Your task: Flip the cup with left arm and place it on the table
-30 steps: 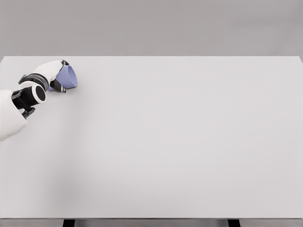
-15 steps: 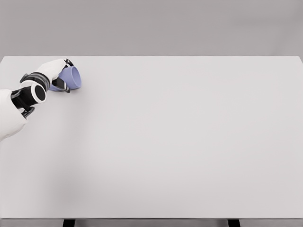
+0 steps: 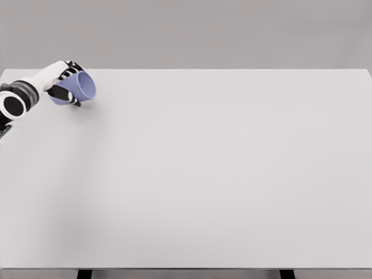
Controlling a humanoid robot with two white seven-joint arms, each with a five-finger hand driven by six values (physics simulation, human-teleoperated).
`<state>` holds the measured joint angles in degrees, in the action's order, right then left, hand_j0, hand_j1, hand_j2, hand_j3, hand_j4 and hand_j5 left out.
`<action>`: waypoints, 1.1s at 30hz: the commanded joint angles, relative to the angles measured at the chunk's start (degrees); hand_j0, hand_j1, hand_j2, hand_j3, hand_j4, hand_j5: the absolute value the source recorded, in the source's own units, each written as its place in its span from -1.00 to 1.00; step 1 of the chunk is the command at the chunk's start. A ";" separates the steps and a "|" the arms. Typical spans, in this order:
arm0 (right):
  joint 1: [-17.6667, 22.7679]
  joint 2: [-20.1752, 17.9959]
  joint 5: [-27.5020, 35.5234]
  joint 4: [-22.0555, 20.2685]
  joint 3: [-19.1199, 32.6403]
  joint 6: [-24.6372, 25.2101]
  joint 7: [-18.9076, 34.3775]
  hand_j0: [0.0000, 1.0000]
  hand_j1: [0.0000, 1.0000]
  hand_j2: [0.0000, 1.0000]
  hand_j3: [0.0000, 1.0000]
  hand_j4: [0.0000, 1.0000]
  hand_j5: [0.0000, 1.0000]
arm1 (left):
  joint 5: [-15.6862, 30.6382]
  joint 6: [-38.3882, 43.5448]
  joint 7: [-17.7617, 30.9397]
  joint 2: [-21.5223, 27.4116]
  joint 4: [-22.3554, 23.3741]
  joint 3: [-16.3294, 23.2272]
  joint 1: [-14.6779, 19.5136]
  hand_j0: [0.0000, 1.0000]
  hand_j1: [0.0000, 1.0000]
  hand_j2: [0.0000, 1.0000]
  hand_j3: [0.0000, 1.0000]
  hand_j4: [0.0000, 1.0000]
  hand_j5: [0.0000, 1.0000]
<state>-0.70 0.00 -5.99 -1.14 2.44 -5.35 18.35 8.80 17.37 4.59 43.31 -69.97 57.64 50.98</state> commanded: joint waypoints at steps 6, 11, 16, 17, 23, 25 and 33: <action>0.00 0.00 0.02 0.00 0.02 -0.01 0.02 1.00 1.00 1.00 1.00 1.00 1.00 | 11.33 -8.93 3.05 3.97 -0.52 -0.69 0.00 0.17 0.17 0.17 0.17 0.17 0.17; 0.00 0.00 0.02 0.00 0.02 -0.01 0.02 1.00 1.00 1.00 1.00 1.00 1.00 | 17.48 -13.41 9.47 5.65 -0.43 -0.78 0.00 0.21 0.21 0.21 0.21 0.21 0.21; 0.00 0.00 0.02 0.00 0.02 -0.01 0.02 1.00 1.00 1.00 1.00 1.00 1.00 | 22.49 -16.13 14.39 6.09 -0.17 -1.13 -0.70 0.23 0.23 0.23 0.23 0.23 0.23; 0.00 0.00 0.02 0.00 0.02 -0.01 0.02 1.00 1.00 1.00 1.00 1.00 1.00 | 23.37 -16.66 14.83 6.09 -0.17 -1.13 -0.88 0.24 0.24 0.24 0.24 0.24 0.24; 0.00 0.00 0.02 0.00 0.02 -0.01 0.02 1.00 1.00 1.00 1.00 1.00 1.00 | 30.75 -21.06 23.71 6.35 0.27 -2.97 -2.28 0.24 0.24 0.24 0.24 0.24 0.24; 0.00 0.00 0.02 0.00 0.02 -0.01 0.02 1.00 1.00 1.00 1.00 1.00 1.00 | 33.39 -21.15 27.66 6.17 0.71 -4.73 -3.87 0.25 0.25 0.25 0.25 0.25 0.25; 0.00 0.00 0.02 0.00 0.02 -0.01 0.02 1.00 1.00 1.00 1.00 1.00 1.00 | 36.56 -21.06 30.41 0.46 7.92 -9.91 -5.80 0.26 0.26 0.26 0.26 0.26 0.26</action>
<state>-0.70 0.00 -5.99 -1.14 2.45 -5.35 18.35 44.28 -3.74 34.59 45.20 -63.55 50.07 44.65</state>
